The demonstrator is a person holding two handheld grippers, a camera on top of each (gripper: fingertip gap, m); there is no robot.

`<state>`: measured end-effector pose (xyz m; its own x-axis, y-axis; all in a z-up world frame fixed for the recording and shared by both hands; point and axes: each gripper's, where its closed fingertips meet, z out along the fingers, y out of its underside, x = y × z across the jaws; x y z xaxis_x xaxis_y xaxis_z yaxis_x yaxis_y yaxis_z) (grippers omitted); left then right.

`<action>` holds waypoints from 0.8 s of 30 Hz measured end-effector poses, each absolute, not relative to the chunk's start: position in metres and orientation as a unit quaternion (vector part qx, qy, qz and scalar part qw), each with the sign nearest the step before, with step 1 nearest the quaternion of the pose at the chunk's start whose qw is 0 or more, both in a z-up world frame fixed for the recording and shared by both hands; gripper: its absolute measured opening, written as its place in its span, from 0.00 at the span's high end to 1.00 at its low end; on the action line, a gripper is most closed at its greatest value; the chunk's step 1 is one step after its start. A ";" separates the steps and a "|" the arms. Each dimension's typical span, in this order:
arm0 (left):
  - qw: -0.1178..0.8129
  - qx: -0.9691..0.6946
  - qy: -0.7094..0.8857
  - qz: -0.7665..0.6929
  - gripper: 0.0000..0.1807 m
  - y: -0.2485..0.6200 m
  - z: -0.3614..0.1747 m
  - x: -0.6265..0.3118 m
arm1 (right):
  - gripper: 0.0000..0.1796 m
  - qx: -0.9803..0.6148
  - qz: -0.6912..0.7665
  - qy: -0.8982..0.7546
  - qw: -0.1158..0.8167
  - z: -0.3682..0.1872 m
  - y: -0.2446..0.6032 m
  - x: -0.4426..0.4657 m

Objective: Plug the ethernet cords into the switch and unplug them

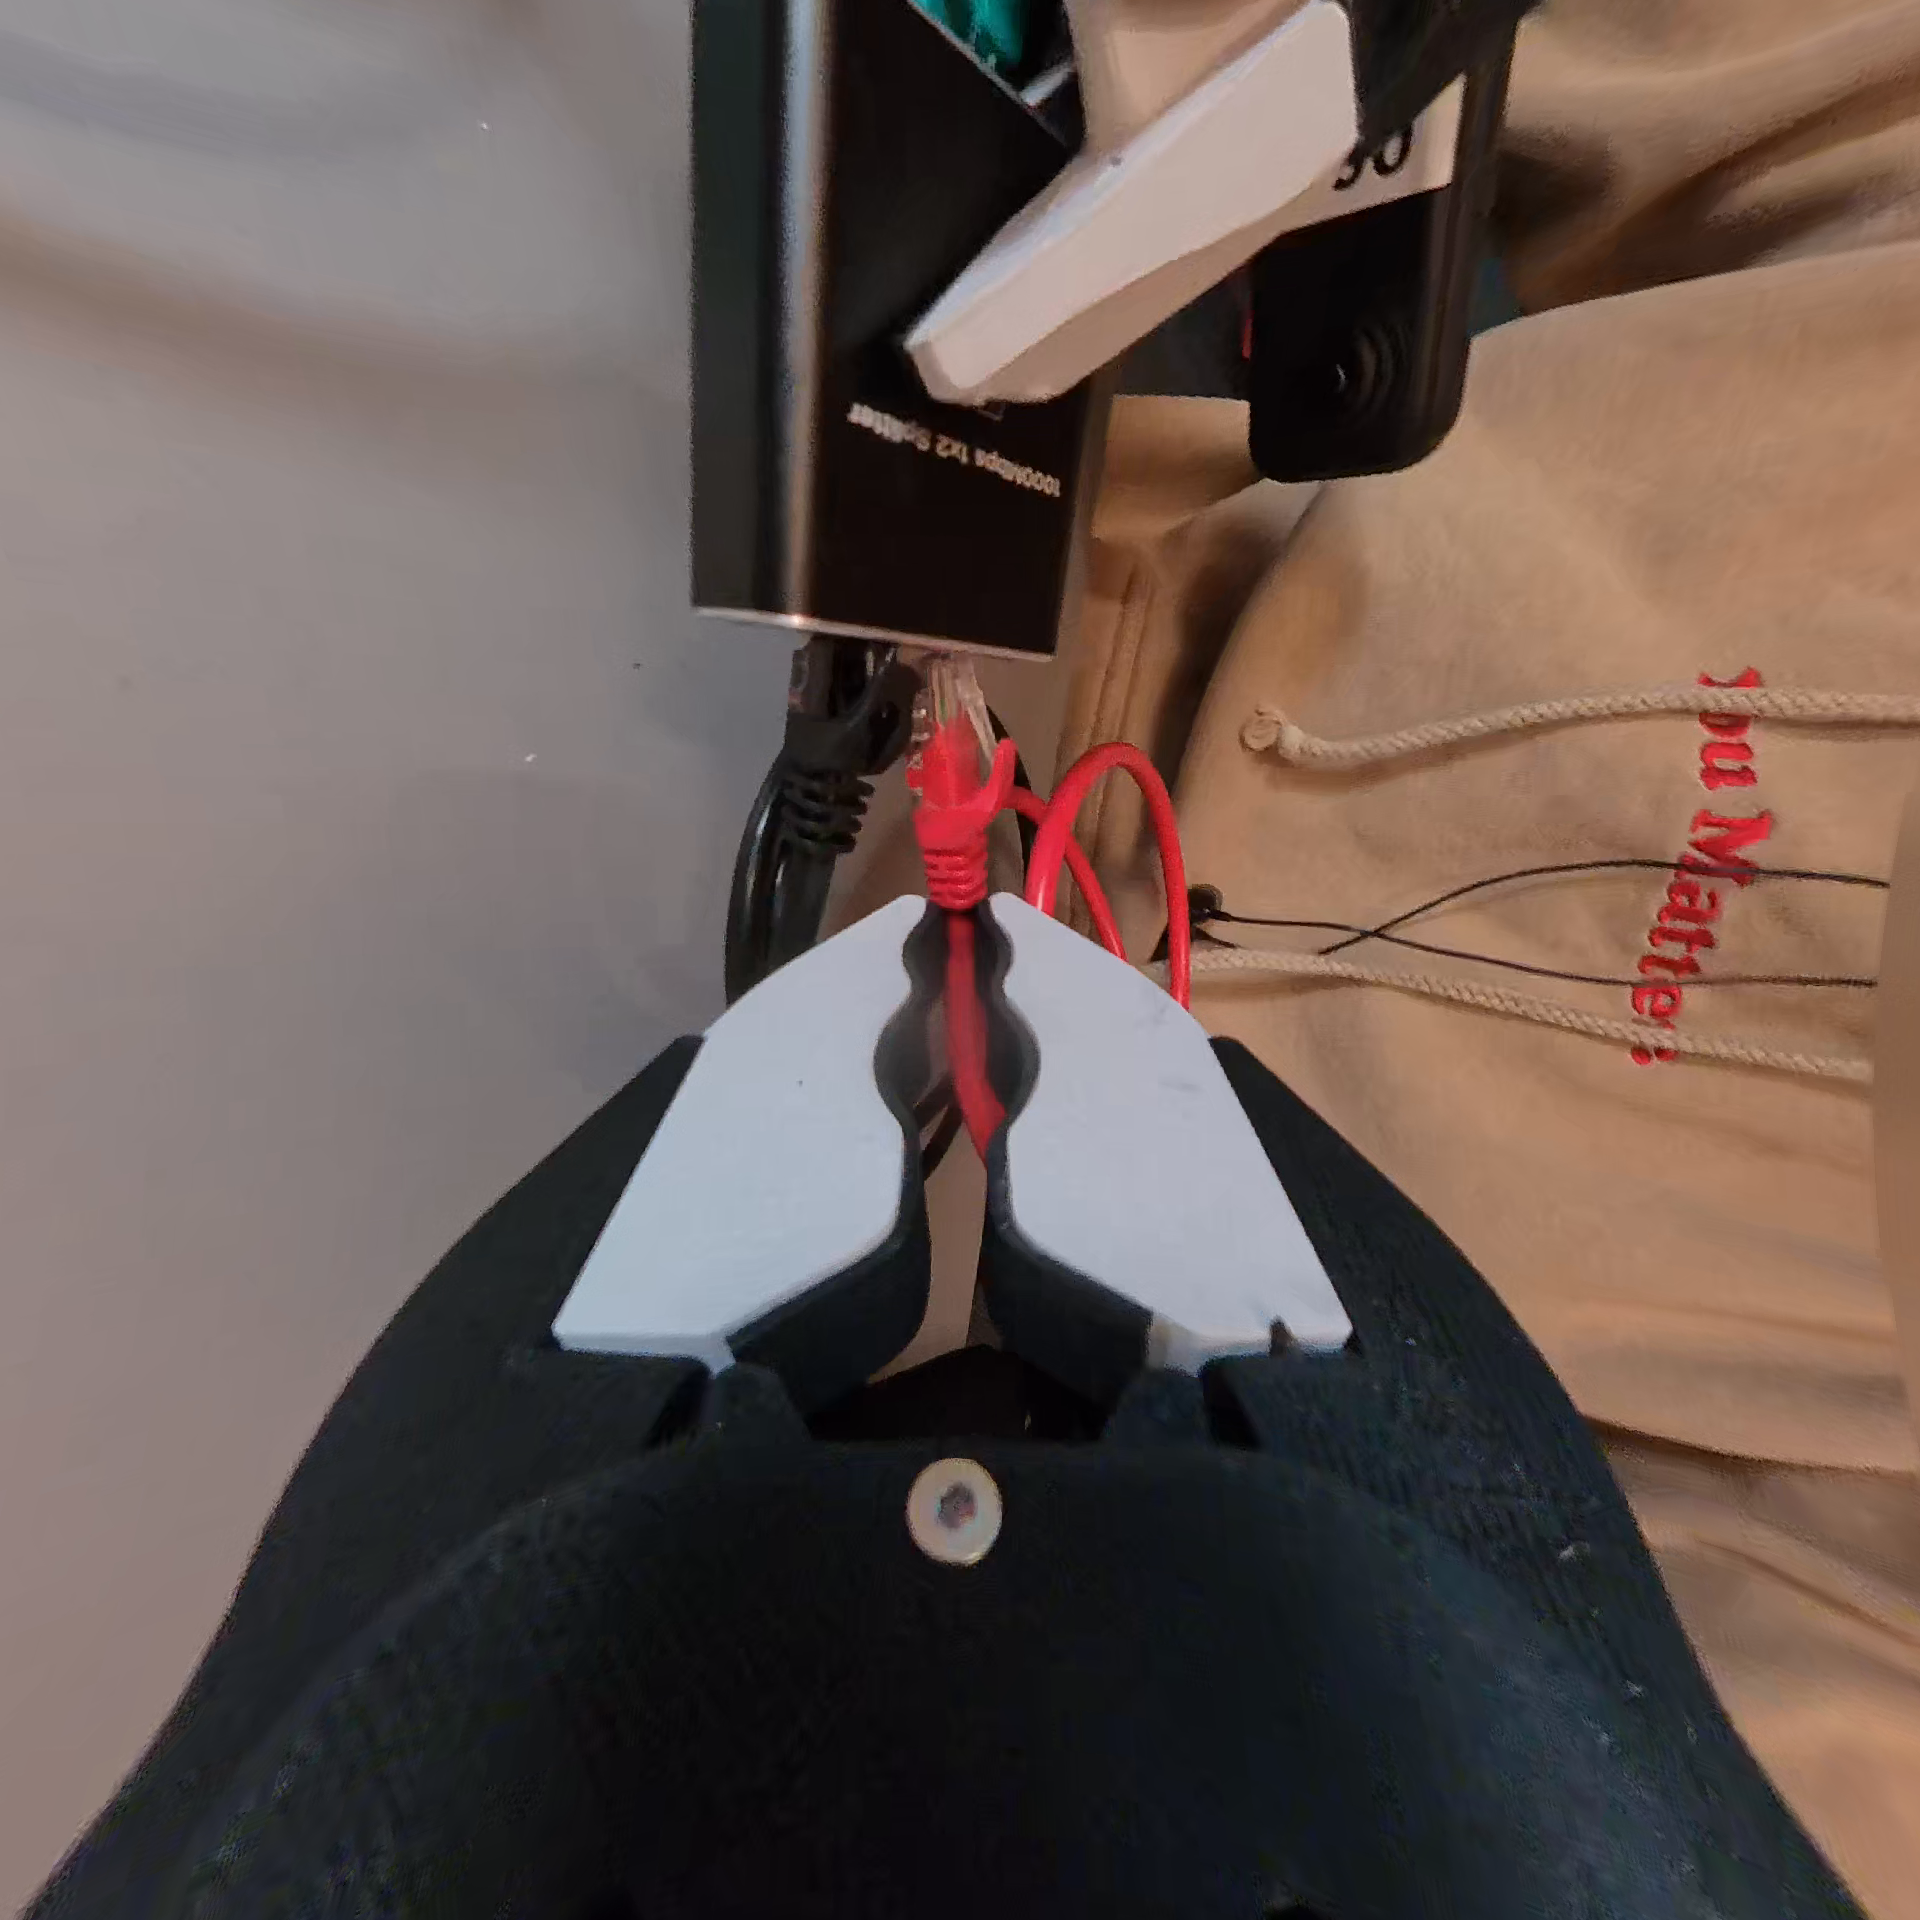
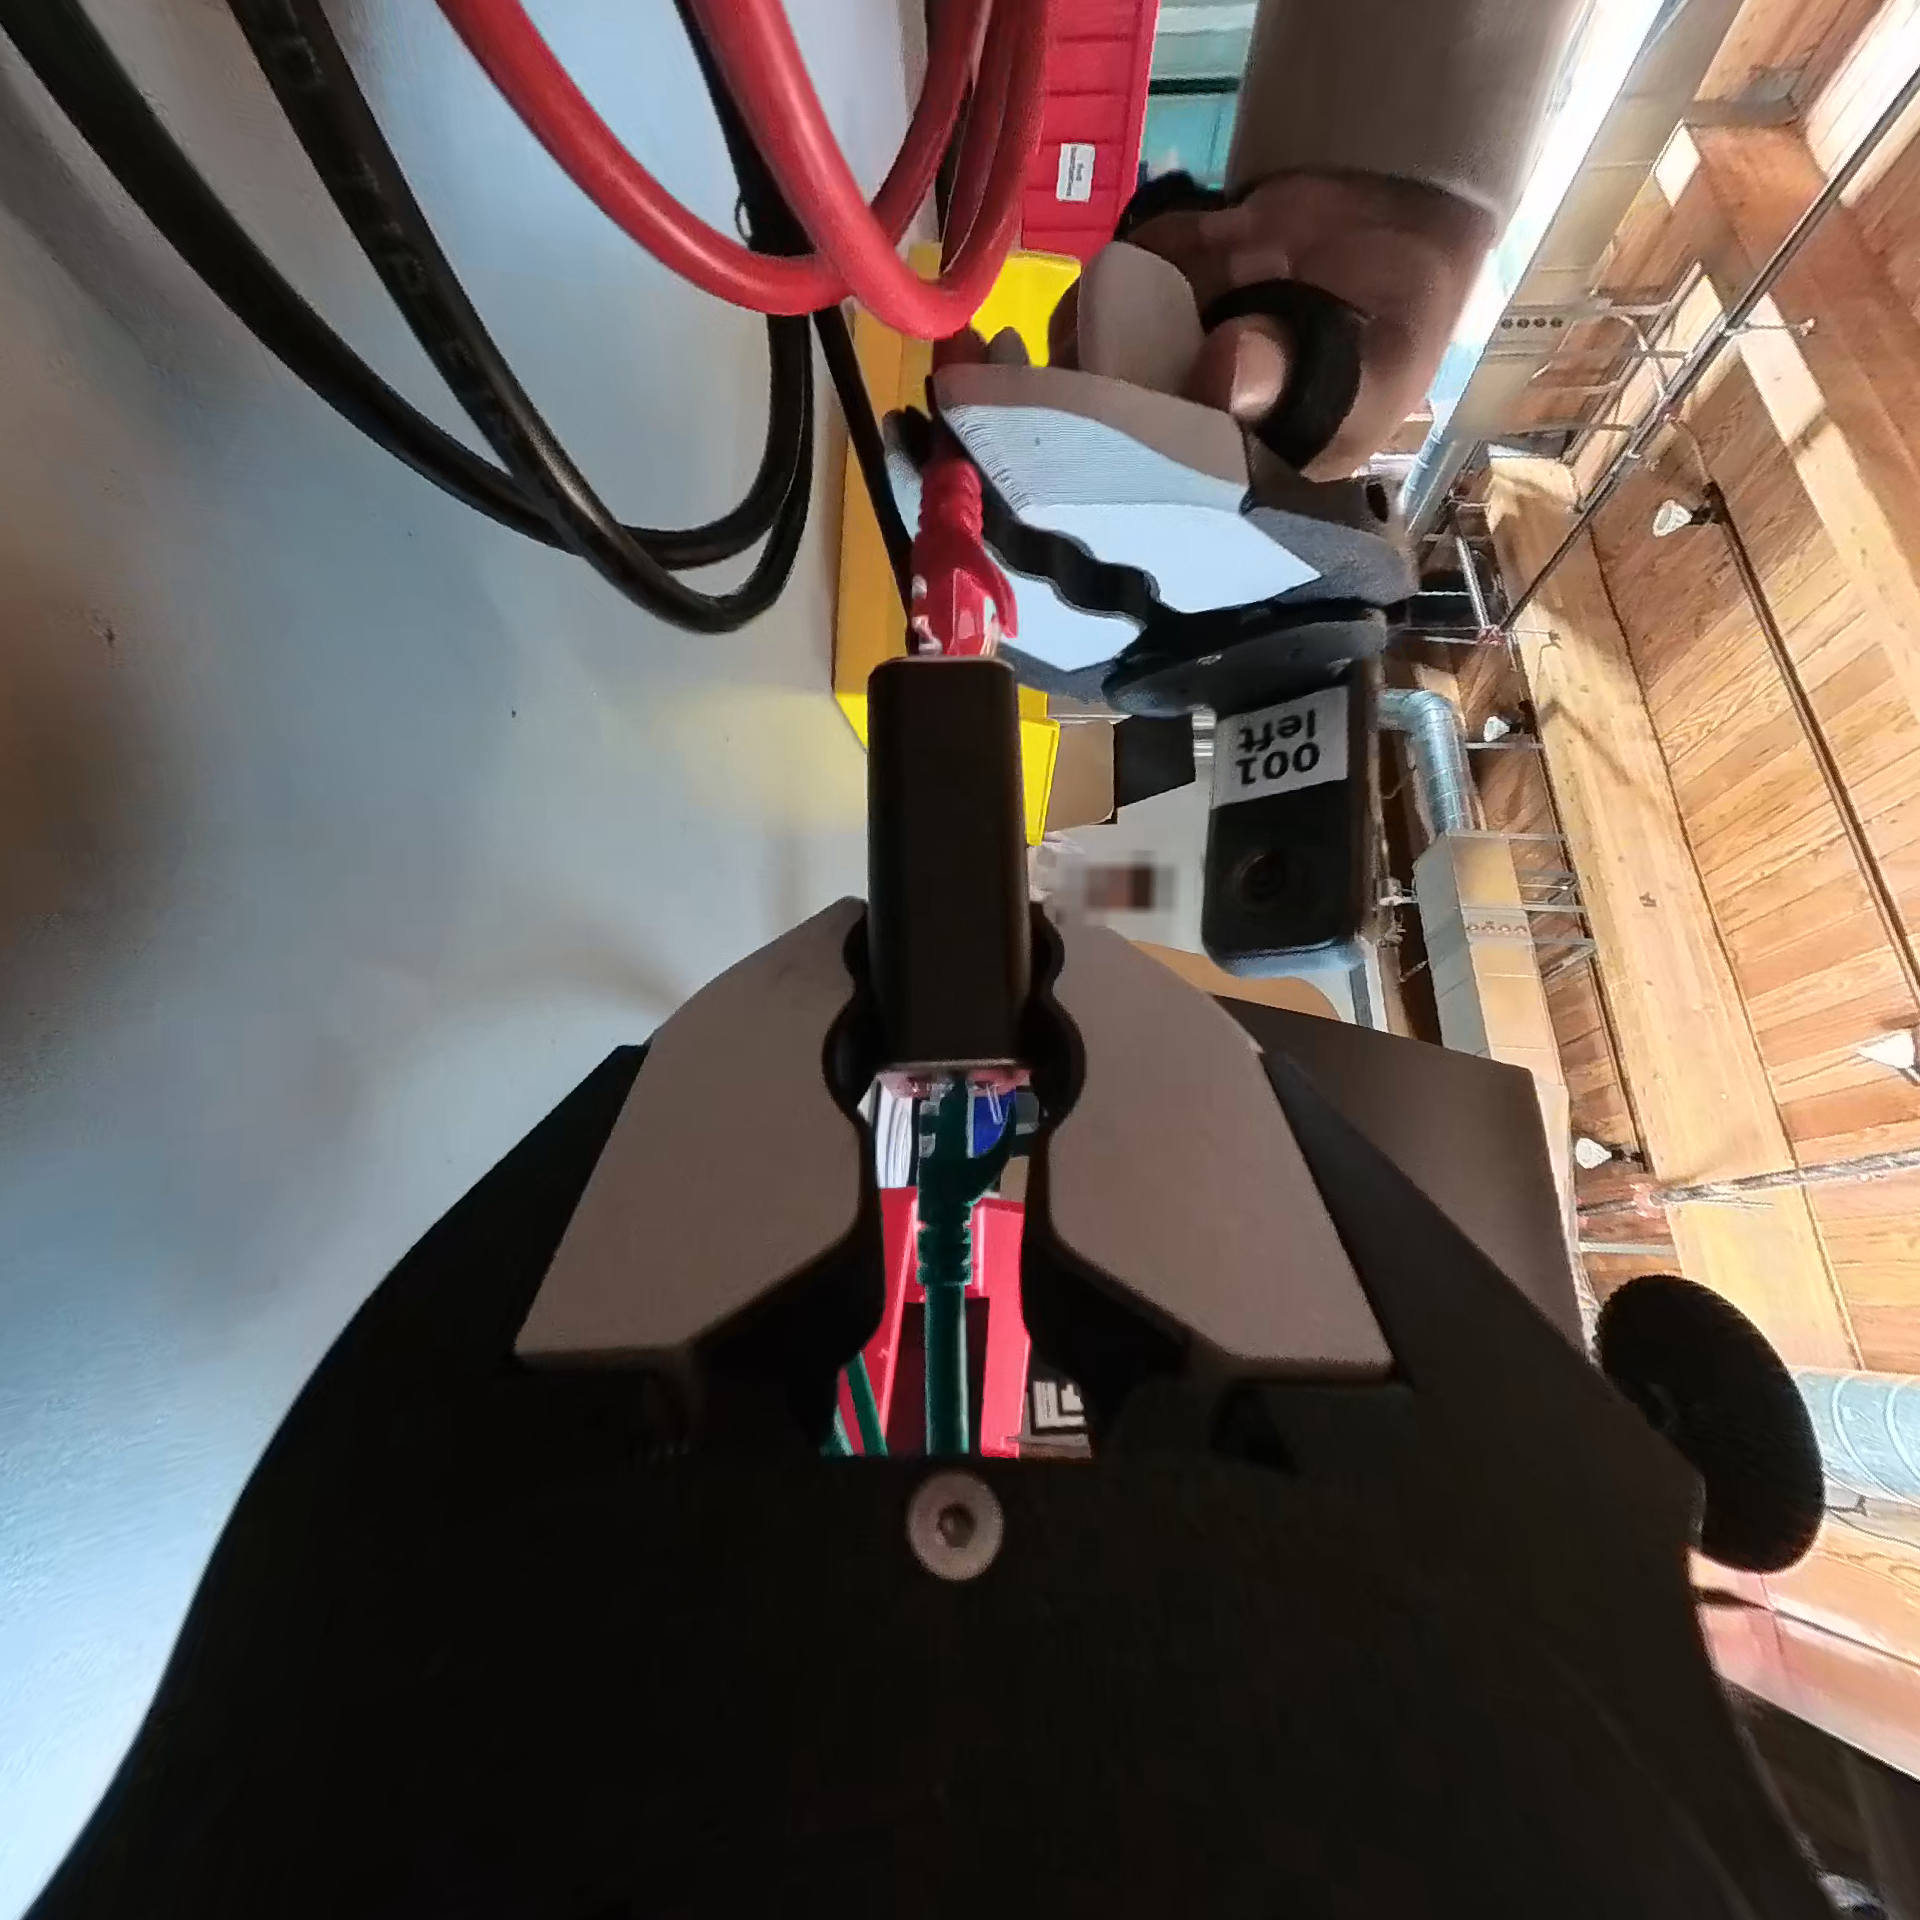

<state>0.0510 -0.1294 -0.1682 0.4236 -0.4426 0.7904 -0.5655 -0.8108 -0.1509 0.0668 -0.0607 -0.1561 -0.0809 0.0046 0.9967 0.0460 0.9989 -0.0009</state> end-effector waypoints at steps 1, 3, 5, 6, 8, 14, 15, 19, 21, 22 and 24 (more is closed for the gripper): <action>0.072 0.836 -0.305 0.451 0.98 -0.130 -0.168 0.051 | 0.86 -0.018 -0.016 -0.736 0.677 -0.156 -0.061 0.067; 0.072 0.831 -0.300 0.462 0.98 -0.127 -0.167 0.051 | 0.86 -0.019 -0.020 -0.736 0.676 -0.155 -0.060 0.068; 0.077 0.824 -0.291 0.480 0.98 -0.126 -0.165 0.051 | 0.86 -0.019 -0.020 -0.737 0.676 -0.152 -0.060 0.069; 0.083 0.820 -0.286 0.488 0.98 -0.126 -0.164 0.051 | 0.86 -0.015 -0.020 -0.736 0.677 -0.151 -0.062 0.069; 0.100 0.811 -0.276 0.506 0.97 -0.128 -0.160 0.050 | 0.86 -0.013 -0.017 -0.733 0.680 -0.150 -0.064 0.068; 0.123 0.813 -0.263 0.505 0.98 -0.127 -0.161 0.051 | 0.85 -0.013 -0.016 -0.732 0.681 -0.151 -0.063 0.069; 0.120 0.812 -0.263 0.506 0.98 -0.125 -0.160 0.050 | 0.85 -0.014 -0.016 -0.732 0.681 -0.150 -0.063 0.069; 0.100 0.815 -0.253 0.511 0.98 -0.116 -0.156 0.047 | 0.85 -0.019 -0.016 -0.728 0.685 -0.146 -0.061 0.070; 0.099 0.815 -0.250 0.512 0.98 -0.115 -0.156 0.046 | 0.85 -0.019 -0.016 -0.729 0.684 -0.146 -0.062 0.070; 0.098 0.816 -0.250 0.512 0.98 -0.115 -0.156 0.046 | 0.85 -0.018 -0.017 -0.728 0.685 -0.146 -0.062 0.070; 0.086 0.817 -0.248 0.513 0.98 -0.112 -0.155 0.046 | 0.85 -0.022 -0.017 -0.726 0.687 -0.144 -0.061 0.071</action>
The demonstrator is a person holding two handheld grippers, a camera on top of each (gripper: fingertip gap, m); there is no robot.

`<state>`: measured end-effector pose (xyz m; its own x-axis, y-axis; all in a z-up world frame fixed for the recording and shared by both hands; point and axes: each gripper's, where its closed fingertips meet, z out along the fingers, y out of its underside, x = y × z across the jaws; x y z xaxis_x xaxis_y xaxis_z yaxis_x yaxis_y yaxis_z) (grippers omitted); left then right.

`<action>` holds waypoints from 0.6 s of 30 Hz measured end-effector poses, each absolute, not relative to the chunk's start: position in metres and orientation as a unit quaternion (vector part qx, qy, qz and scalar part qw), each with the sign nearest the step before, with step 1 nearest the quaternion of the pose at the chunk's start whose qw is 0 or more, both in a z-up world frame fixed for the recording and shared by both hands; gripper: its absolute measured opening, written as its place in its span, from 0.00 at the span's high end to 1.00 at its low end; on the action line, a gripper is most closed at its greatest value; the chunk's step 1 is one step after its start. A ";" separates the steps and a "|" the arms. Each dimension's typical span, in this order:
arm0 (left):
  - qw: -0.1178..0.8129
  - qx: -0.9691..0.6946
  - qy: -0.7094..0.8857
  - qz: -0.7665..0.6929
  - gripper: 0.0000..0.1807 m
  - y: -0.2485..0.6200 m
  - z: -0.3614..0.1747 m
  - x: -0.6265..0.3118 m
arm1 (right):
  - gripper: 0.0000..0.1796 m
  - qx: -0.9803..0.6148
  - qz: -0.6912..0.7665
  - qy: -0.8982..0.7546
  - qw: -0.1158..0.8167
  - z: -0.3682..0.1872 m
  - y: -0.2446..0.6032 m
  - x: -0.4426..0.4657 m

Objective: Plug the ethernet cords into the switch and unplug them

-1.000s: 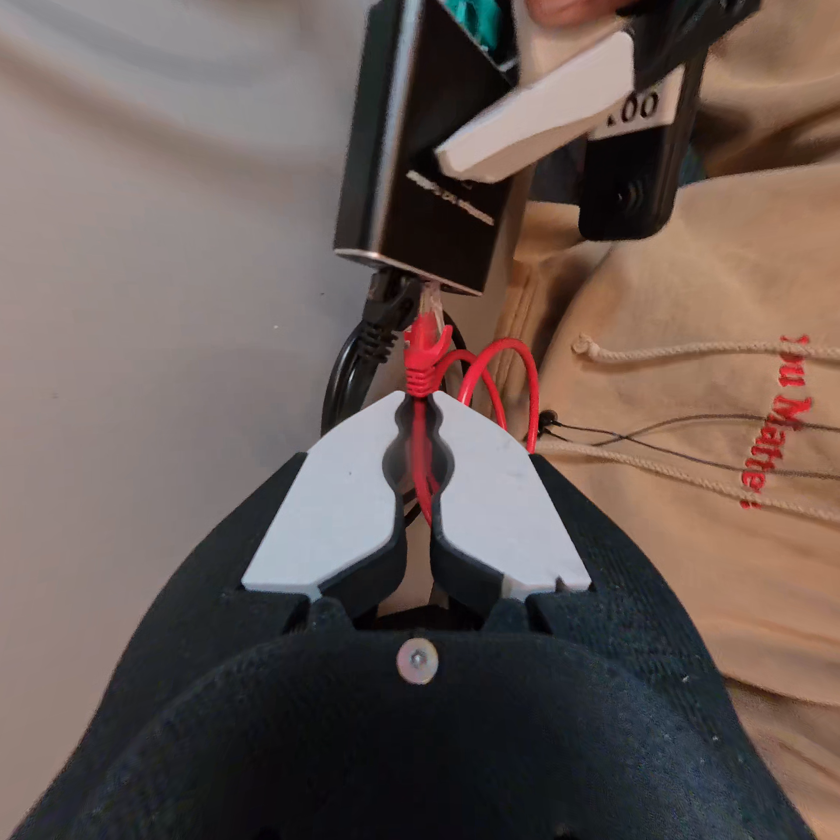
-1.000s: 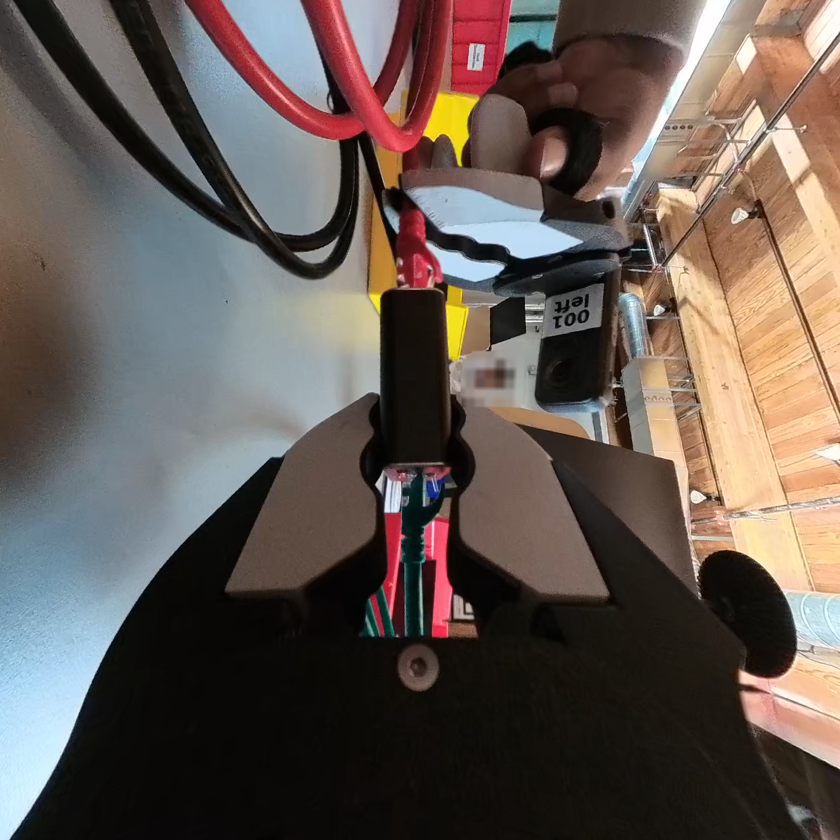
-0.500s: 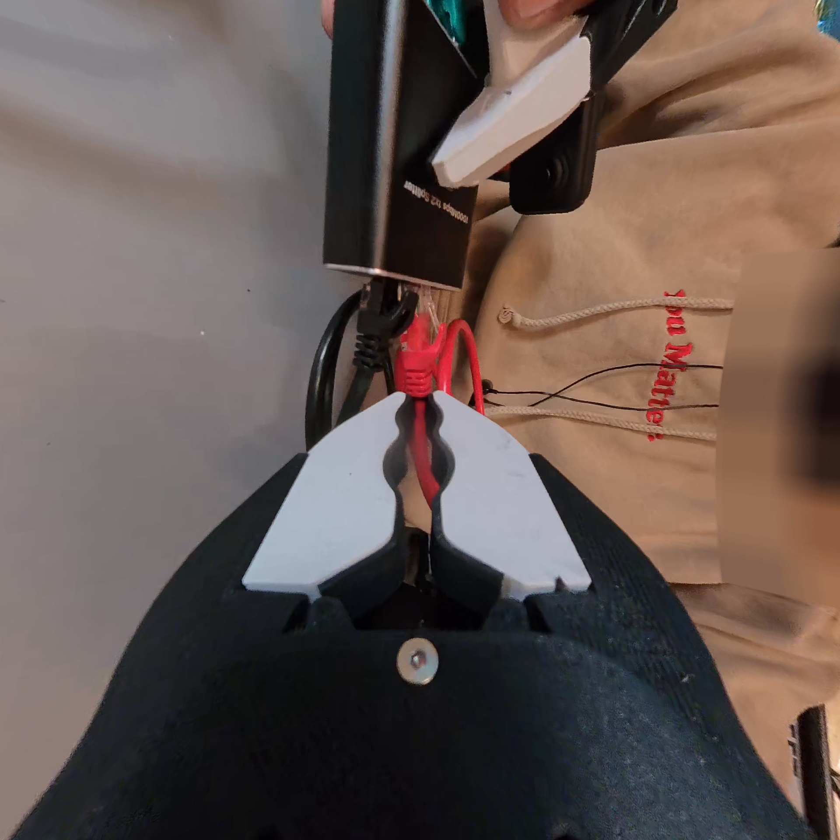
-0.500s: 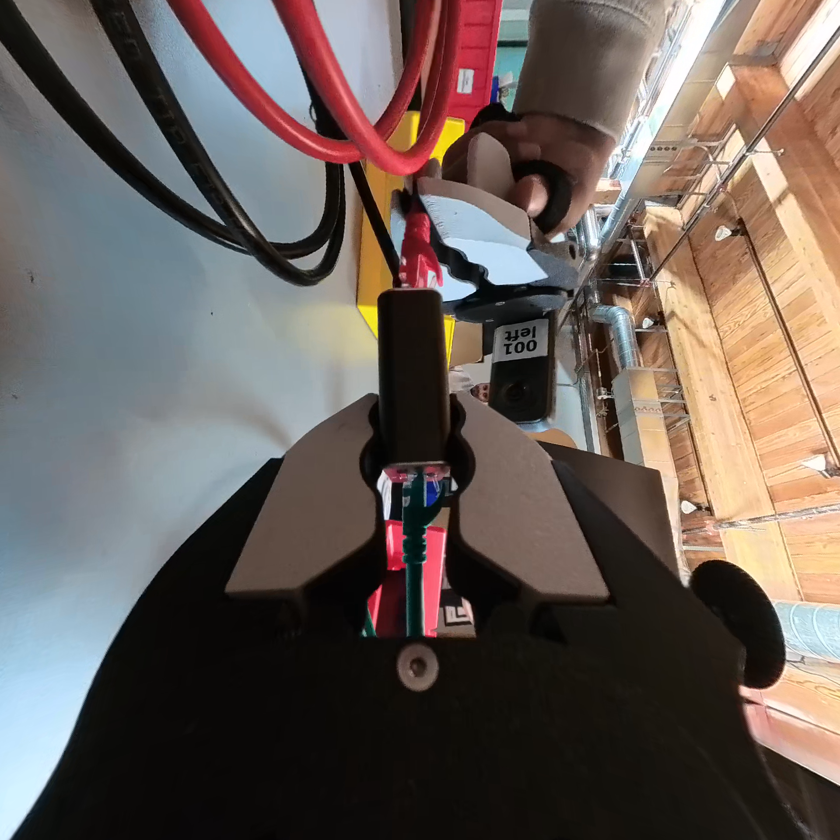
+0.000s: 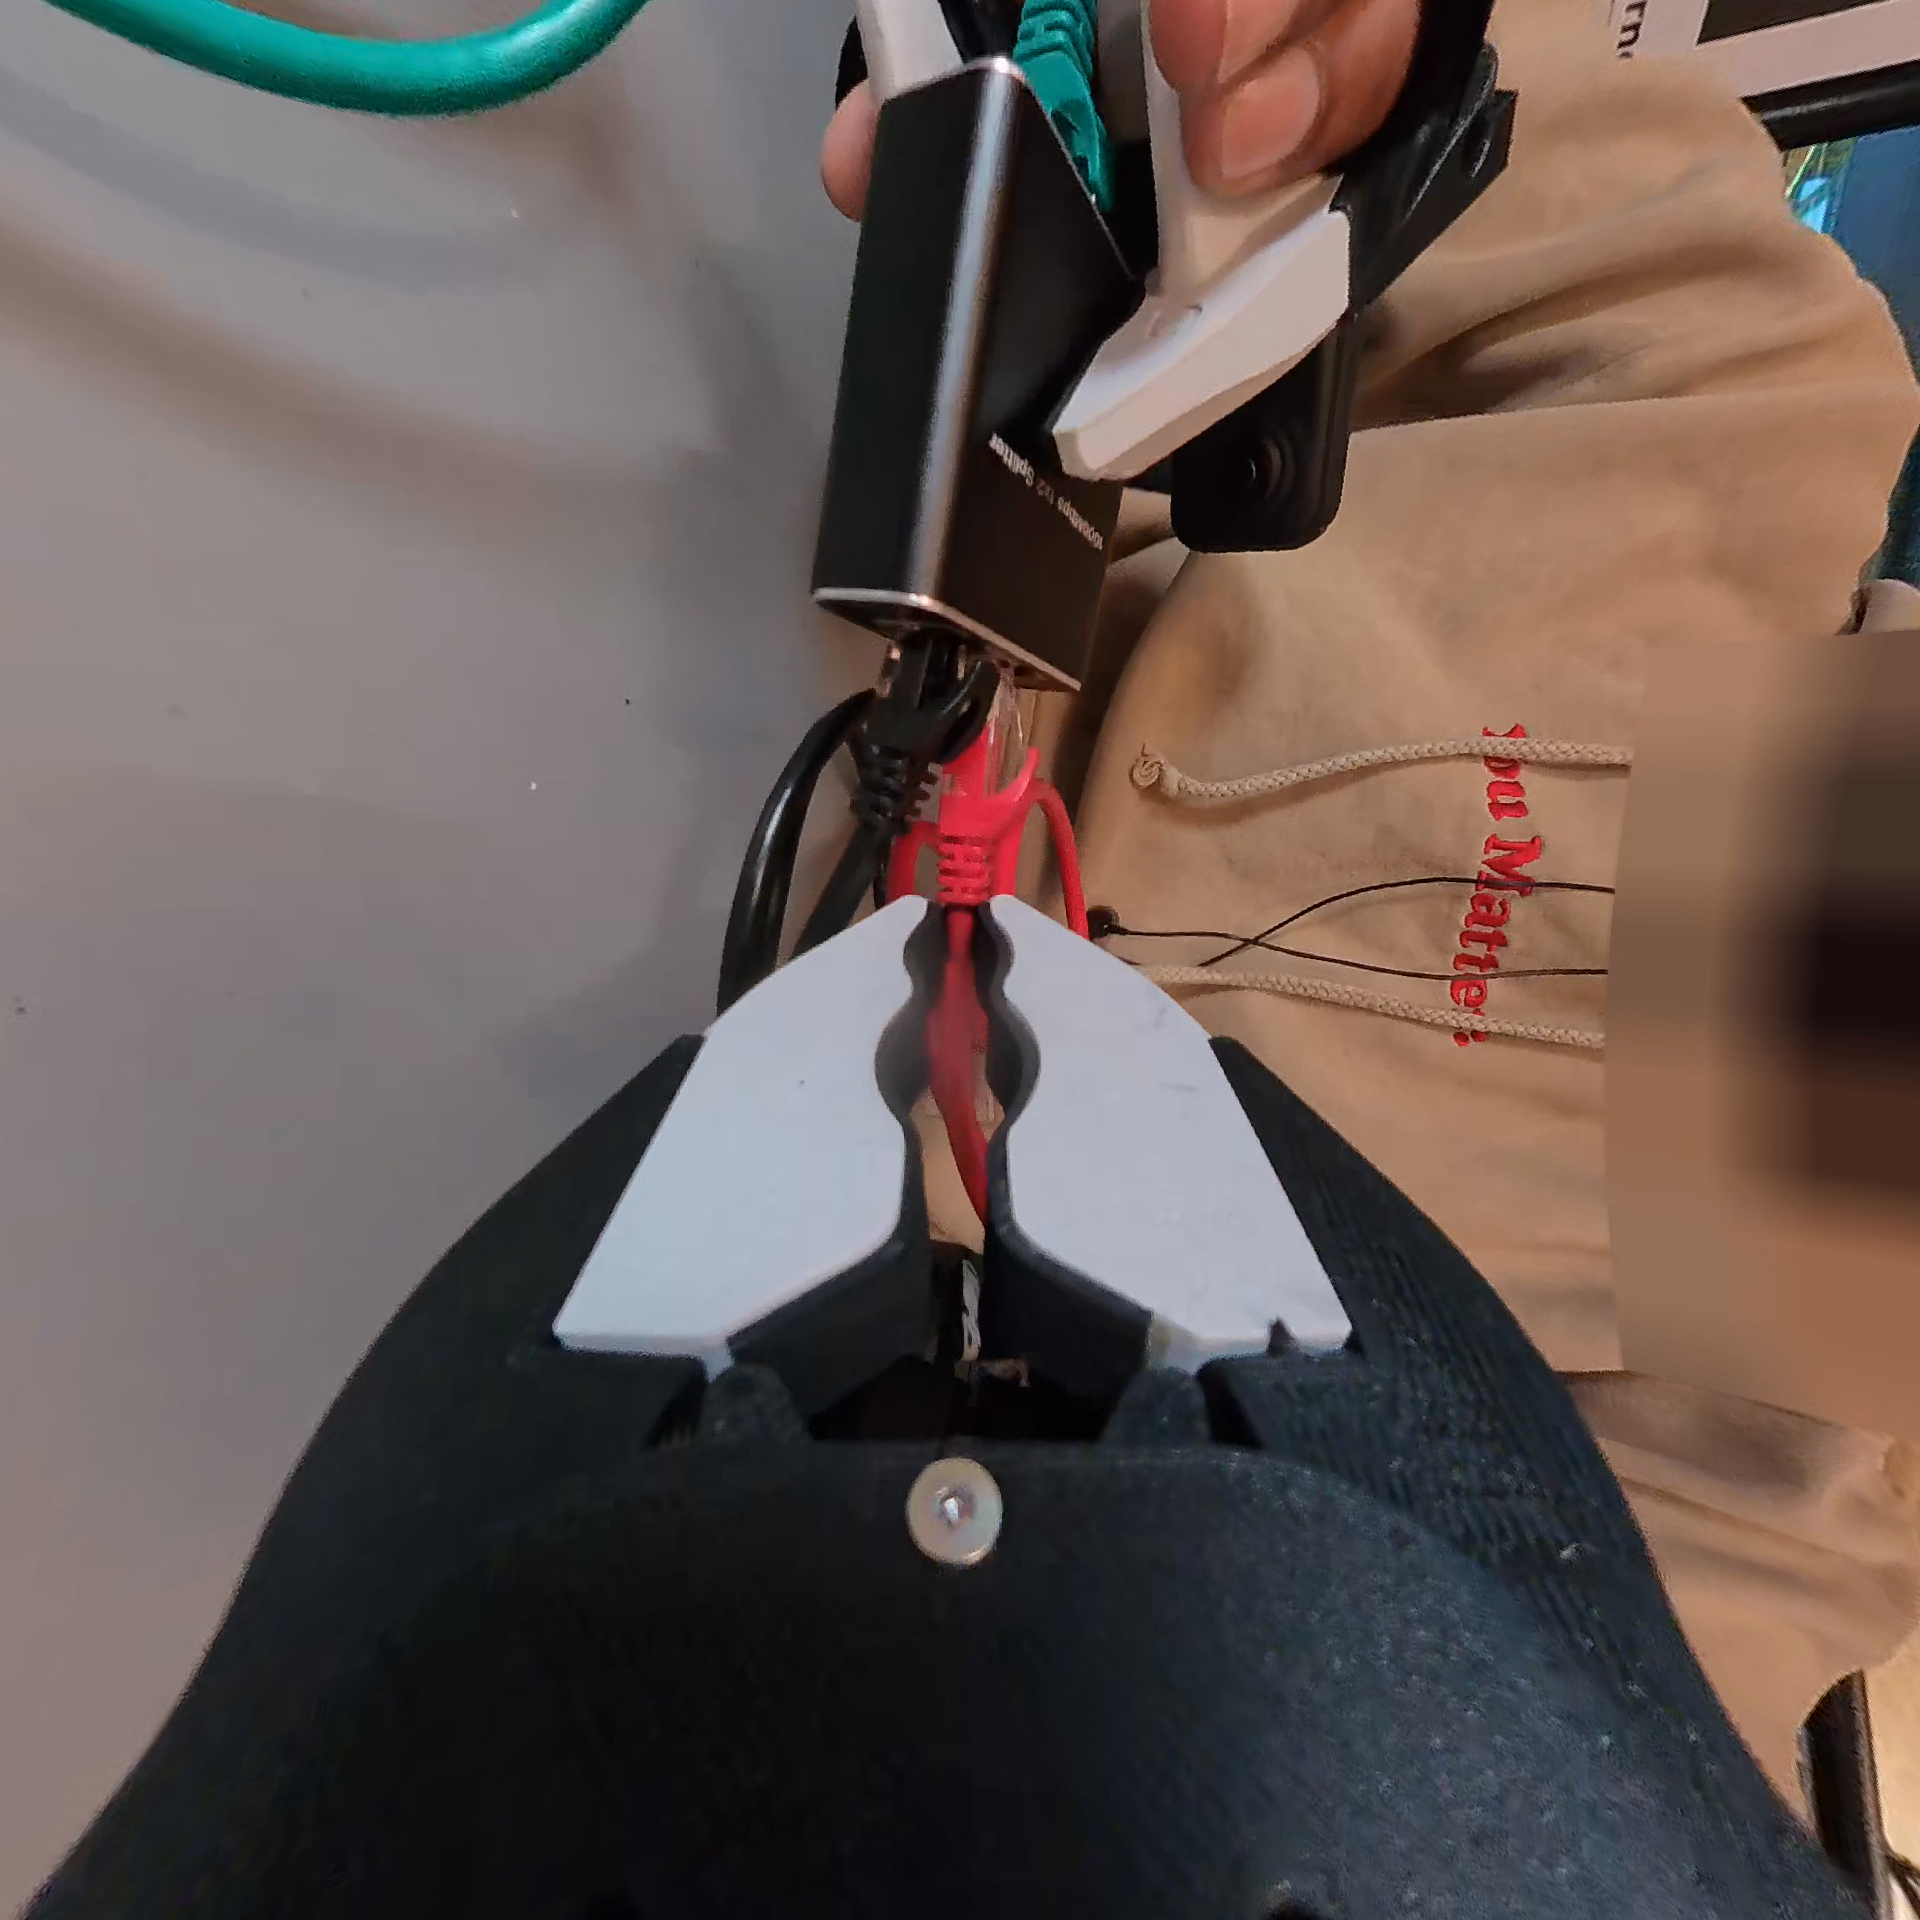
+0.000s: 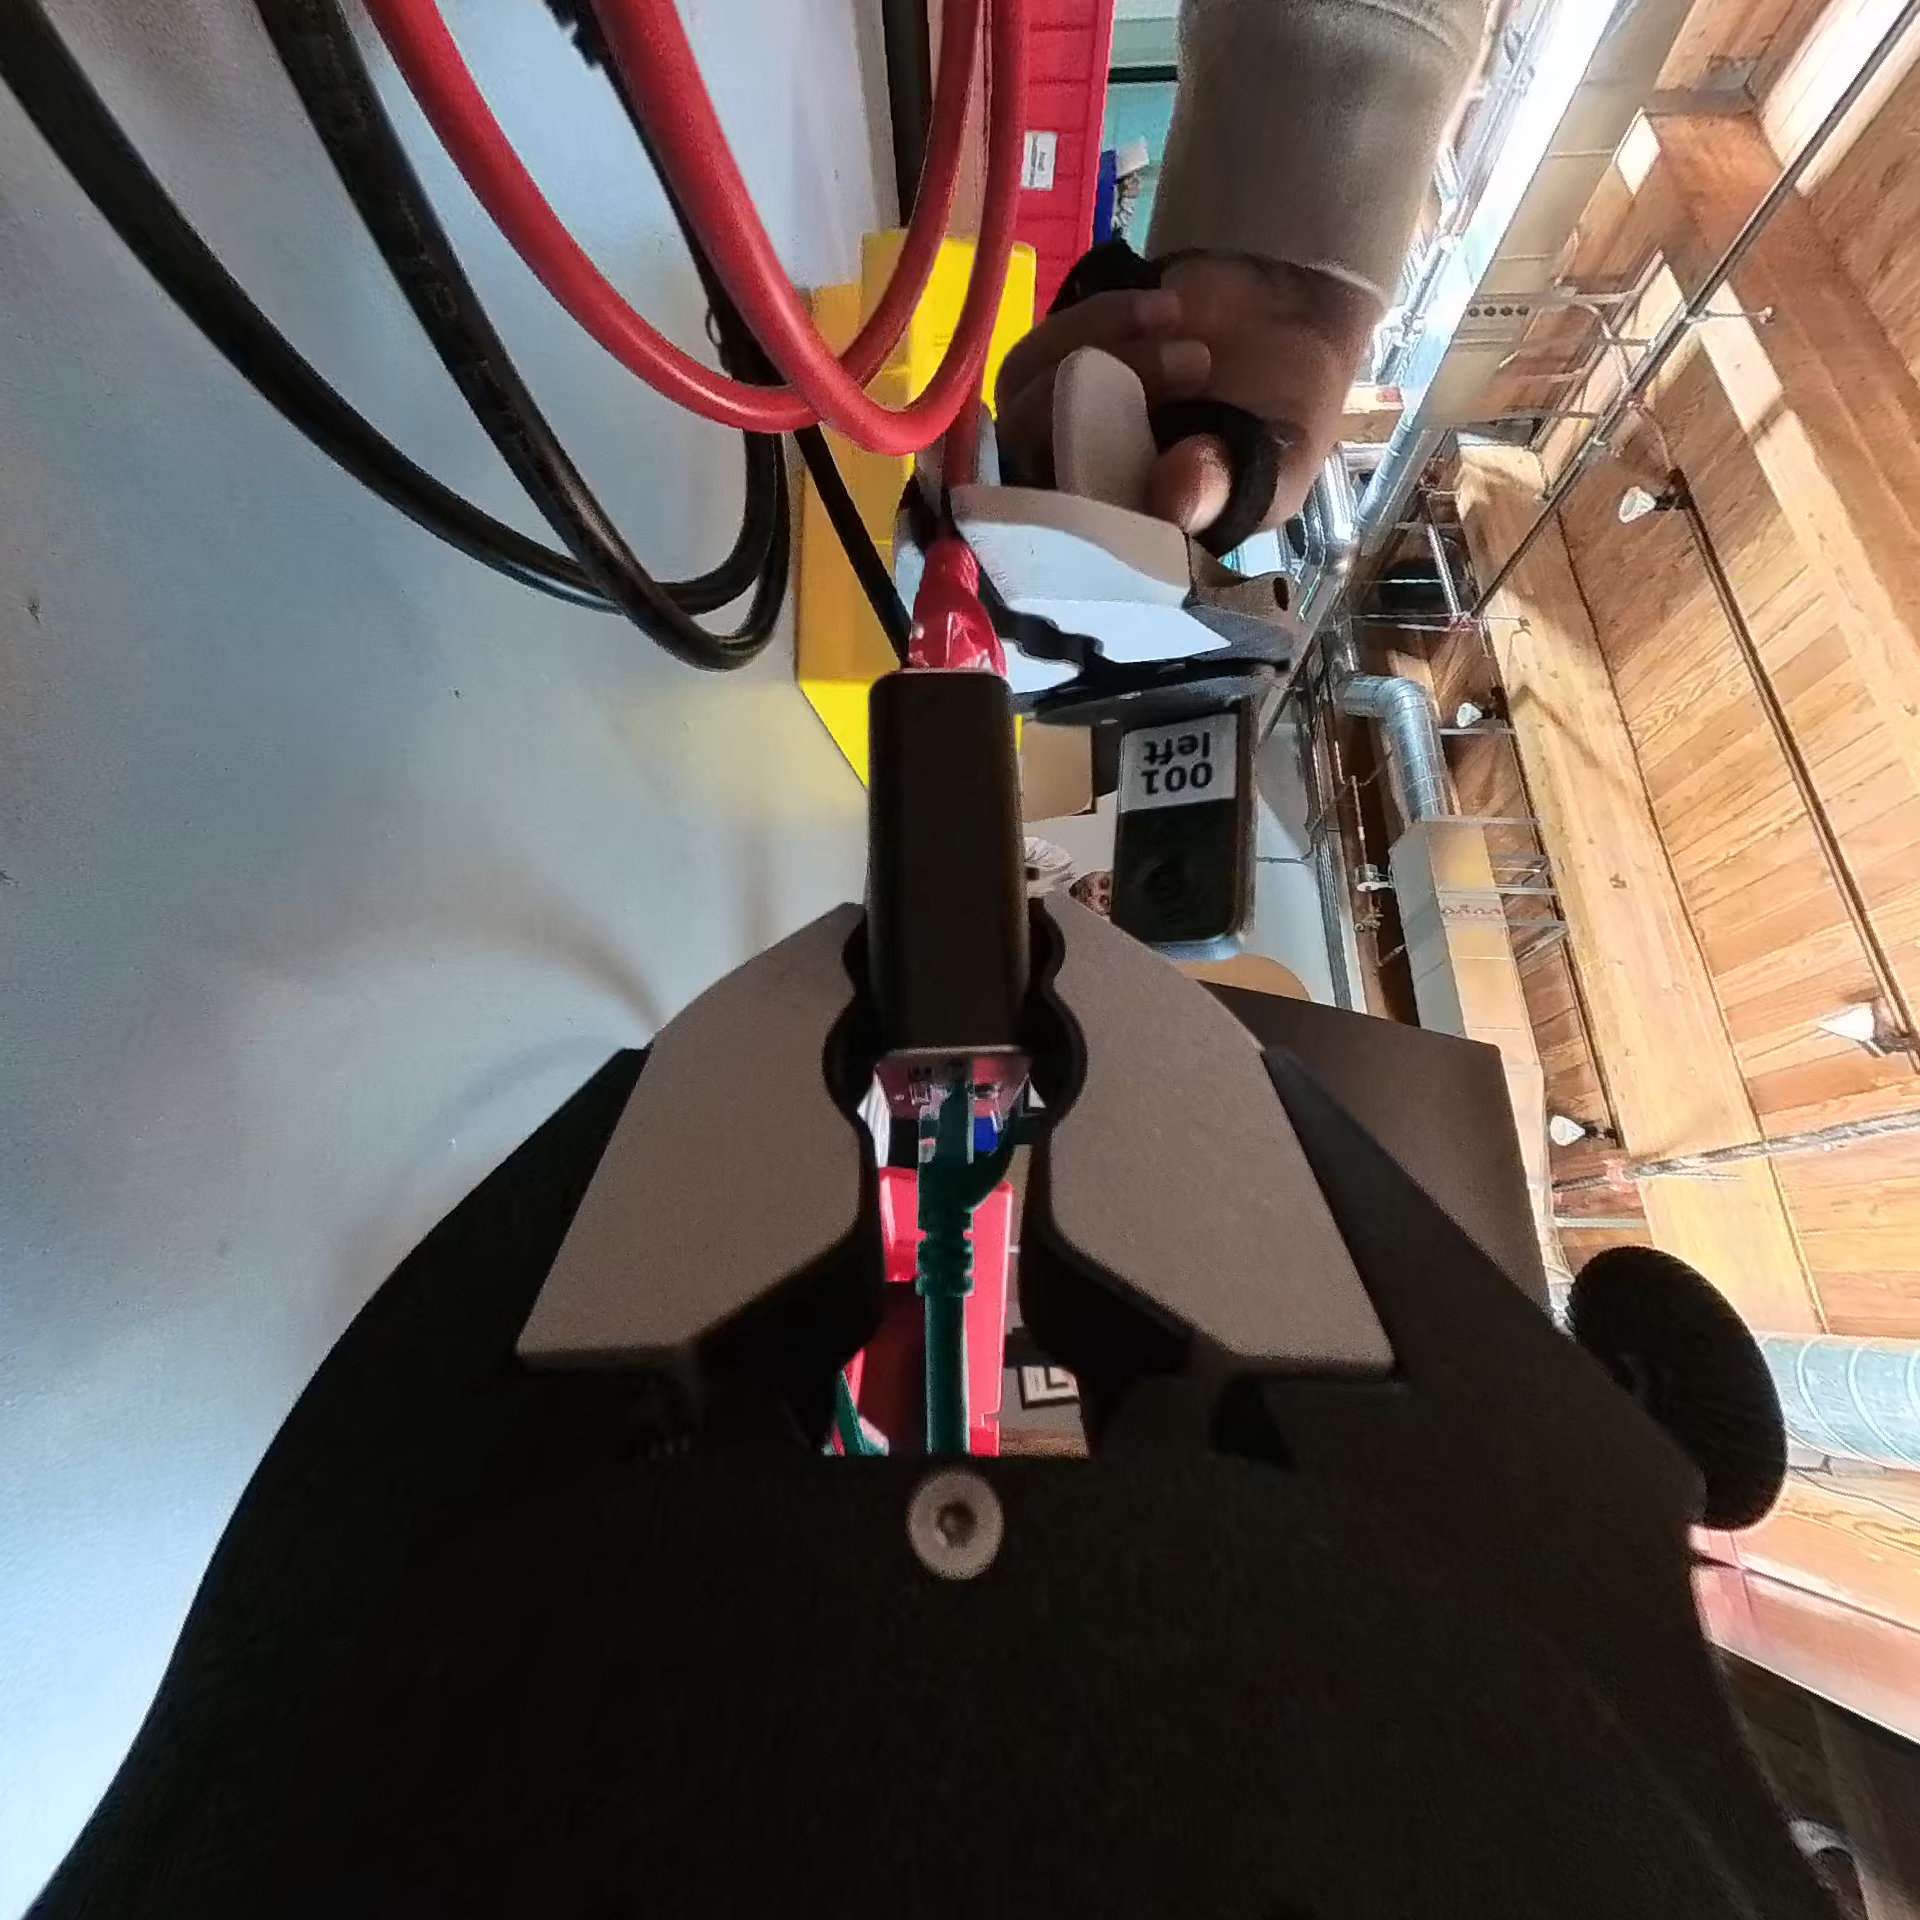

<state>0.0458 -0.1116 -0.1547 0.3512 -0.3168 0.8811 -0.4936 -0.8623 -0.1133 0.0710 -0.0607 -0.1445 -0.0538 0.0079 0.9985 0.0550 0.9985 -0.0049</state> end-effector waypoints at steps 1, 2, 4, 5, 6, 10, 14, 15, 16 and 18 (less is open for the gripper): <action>0.075 0.818 -0.245 0.515 0.98 -0.109 -0.153 0.046 | 0.85 -0.023 -0.019 -0.724 0.689 -0.143 -0.060 0.072; 0.065 0.818 -0.241 0.518 0.98 -0.107 -0.150 0.045 | 0.86 -0.023 -0.019 -0.722 0.692 -0.141 -0.059 0.072; 0.059 0.814 -0.235 0.527 0.98 -0.107 -0.148 0.046 | 0.86 -0.022 -0.018 -0.720 0.693 -0.140 -0.061 0.072; 0.063 0.812 -0.235 0.531 0.98 -0.110 -0.148 0.047 | 0.86 -0.019 -0.018 -0.720 0.693 -0.141 -0.062 0.071; 0.071 0.808 -0.233 0.536 0.98 -0.114 -0.149 0.048 | 0.86 -0.018 -0.020 -0.721 0.692 -0.143 -0.062 0.070; 0.081 0.792 -0.204 0.570 0.98 -0.121 -0.150 0.053 | 0.85 -0.017 -0.023 -0.722 0.692 -0.146 -0.062 0.069; 0.054 0.763 -0.154 0.625 0.98 -0.116 -0.142 0.055 | 0.85 -0.024 -0.029 -0.715 0.698 -0.142 -0.059 0.069; 0.044 0.756 -0.139 0.638 0.98 -0.115 -0.141 0.055 | 0.85 -0.025 -0.031 -0.714 0.699 -0.141 -0.057 0.069; 0.029 0.748 -0.120 0.652 0.98 -0.112 -0.141 0.054 | 0.85 -0.026 -0.035 -0.712 0.701 -0.140 -0.056 0.070; -0.006 0.729 -0.070 0.681 0.97 -0.103 -0.140 0.050 | 0.85 -0.031 -0.044 -0.709 0.704 -0.138 -0.054 0.069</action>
